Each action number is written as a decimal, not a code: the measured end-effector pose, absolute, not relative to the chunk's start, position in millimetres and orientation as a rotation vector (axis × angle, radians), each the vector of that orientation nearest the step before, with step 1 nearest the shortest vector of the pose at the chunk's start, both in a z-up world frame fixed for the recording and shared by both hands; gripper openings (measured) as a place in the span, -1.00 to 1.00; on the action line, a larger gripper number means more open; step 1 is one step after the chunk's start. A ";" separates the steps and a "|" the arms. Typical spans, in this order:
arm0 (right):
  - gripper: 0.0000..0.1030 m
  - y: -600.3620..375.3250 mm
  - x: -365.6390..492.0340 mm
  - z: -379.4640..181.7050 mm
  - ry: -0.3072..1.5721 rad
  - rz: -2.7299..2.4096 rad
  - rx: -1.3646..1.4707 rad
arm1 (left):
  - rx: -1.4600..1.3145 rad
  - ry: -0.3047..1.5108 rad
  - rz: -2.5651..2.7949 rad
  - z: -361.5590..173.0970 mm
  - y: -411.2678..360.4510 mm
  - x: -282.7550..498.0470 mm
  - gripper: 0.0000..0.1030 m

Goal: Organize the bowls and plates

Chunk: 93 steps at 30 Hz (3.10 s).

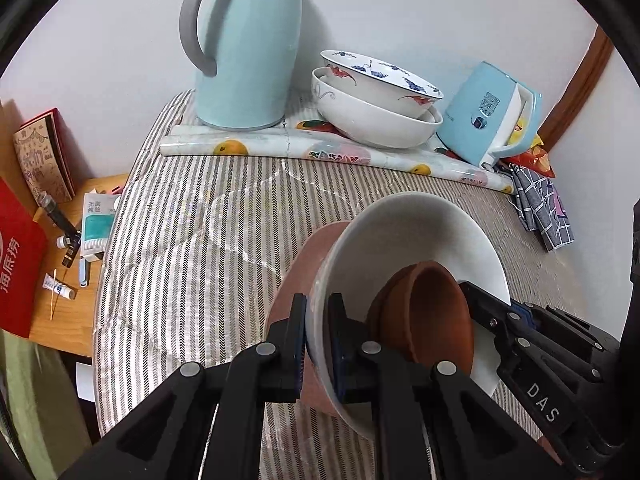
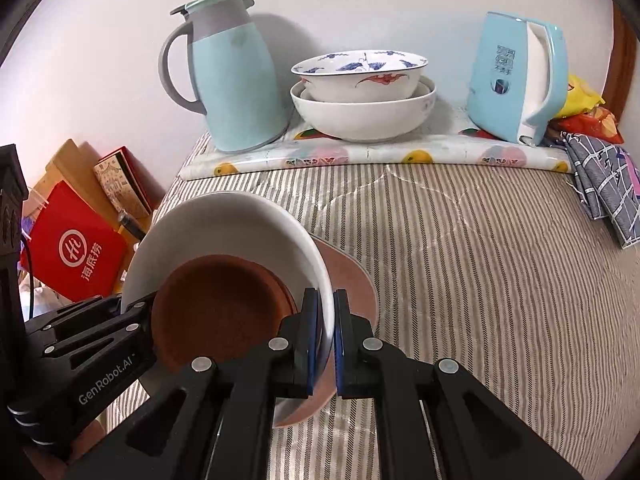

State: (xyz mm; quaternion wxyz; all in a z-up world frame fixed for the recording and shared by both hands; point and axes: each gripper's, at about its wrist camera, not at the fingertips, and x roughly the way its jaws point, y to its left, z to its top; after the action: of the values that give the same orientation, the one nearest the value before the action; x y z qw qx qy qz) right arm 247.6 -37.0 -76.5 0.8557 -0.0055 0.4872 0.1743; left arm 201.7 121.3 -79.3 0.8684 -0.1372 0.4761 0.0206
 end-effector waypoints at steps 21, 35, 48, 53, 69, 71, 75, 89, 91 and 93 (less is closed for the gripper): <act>-0.86 -35.3 260.8 -102.7 1.095 0.357 -0.019 | -0.305 1.050 0.031 -105.5 124.4 214.8 -0.78; -0.84 -27.5 263.9 -104.4 1.090 0.353 -0.060 | -0.314 1.066 0.009 -115.0 128.0 217.9 -0.75; -0.80 -31.0 261.1 -100.0 1.091 0.359 -0.070 | -0.320 1.089 -0.010 -112.3 127.4 213.3 -0.70; -0.68 -37.4 257.6 -93.5 1.081 0.360 -0.056 | -0.319 1.096 0.001 -108.1 127.1 210.9 -0.57; -0.38 -56.7 232.3 -67.5 1.039 0.361 -0.055 | -0.266 1.014 0.056 -72.5 123.5 185.0 -0.02; -0.29 -58.6 225.0 -61.8 1.025 0.365 -0.066 | -0.259 0.985 0.067 -65.0 122.5 178.6 0.09; -0.19 -61.9 208.5 -45.8 0.979 0.355 -0.086 | -0.235 0.931 0.091 -49.4 117.8 163.9 0.25; 0.45 -98.4 129.1 7.5 0.821 0.298 -0.048 | -0.183 0.798 0.128 -12.1 81.4 95.2 0.40; 0.48 -106.1 120.3 12.8 0.789 0.260 -0.061 | -0.197 0.805 0.119 -9.0 76.1 86.0 0.40; 0.52 -113.7 112.3 15.1 0.783 0.246 -0.050 | -0.208 0.797 0.103 -6.0 70.5 76.5 0.40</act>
State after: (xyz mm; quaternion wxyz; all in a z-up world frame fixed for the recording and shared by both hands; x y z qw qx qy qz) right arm 112.3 -113.7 15.1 0.9167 -0.0244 0.3805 0.1195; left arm 76.5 70.5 -6.0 0.9151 -0.1008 0.3871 0.0503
